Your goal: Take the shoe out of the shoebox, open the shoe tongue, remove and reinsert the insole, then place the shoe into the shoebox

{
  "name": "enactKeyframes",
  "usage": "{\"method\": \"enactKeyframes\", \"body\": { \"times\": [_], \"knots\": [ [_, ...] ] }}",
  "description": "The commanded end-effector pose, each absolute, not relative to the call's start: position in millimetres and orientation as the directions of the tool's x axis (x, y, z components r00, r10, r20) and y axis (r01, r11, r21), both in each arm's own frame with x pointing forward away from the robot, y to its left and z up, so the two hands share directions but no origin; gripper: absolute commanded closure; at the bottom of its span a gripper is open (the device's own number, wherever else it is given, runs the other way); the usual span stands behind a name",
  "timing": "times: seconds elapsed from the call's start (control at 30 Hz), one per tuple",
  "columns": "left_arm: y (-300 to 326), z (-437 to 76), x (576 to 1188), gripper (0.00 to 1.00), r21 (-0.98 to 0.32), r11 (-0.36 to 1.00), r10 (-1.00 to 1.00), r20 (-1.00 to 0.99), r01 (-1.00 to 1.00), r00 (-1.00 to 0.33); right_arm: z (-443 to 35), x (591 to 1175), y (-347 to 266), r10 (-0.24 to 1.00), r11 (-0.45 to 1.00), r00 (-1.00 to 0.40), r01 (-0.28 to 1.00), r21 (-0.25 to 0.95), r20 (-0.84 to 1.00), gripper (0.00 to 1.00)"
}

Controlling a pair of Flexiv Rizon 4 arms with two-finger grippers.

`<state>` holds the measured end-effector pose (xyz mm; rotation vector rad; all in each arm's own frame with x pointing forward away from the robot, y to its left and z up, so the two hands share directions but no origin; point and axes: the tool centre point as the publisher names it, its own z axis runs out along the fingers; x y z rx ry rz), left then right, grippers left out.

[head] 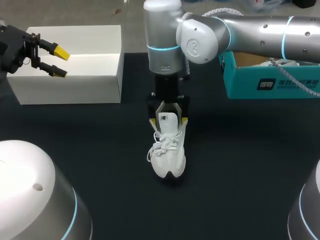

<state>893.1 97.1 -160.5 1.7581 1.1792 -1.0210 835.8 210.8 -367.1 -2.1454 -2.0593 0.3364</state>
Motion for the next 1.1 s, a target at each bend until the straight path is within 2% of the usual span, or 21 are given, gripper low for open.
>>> {"method": "enactKeyframes", "body": {
  "times": [0.03, 0.73, 1.1],
  "knots": [
    [98, -160, 893, 0.0, 0.161, -0.275, 0.333, -0.909, 0.948, 0.251, -361, 827, 206, 0.998, -0.048, 0.037, 0.968, -0.244, -0.049, 0.0],
    [98, -160, 893, 0.0, 0.161, -0.275, 0.333, -0.909, 0.948, 0.251, -362, 808, 203, 0.998, -0.055, 0.042, 0.963, -0.265, -0.053, 0.0],
    [98, -160, 893, 0.0, 0.161, -0.275, 0.333, -0.909, 0.948, 0.251, -341, 786, 197, 0.999, -0.05, 0.044, 0.967, -0.251, -0.03, 0.0]
  ]
}}
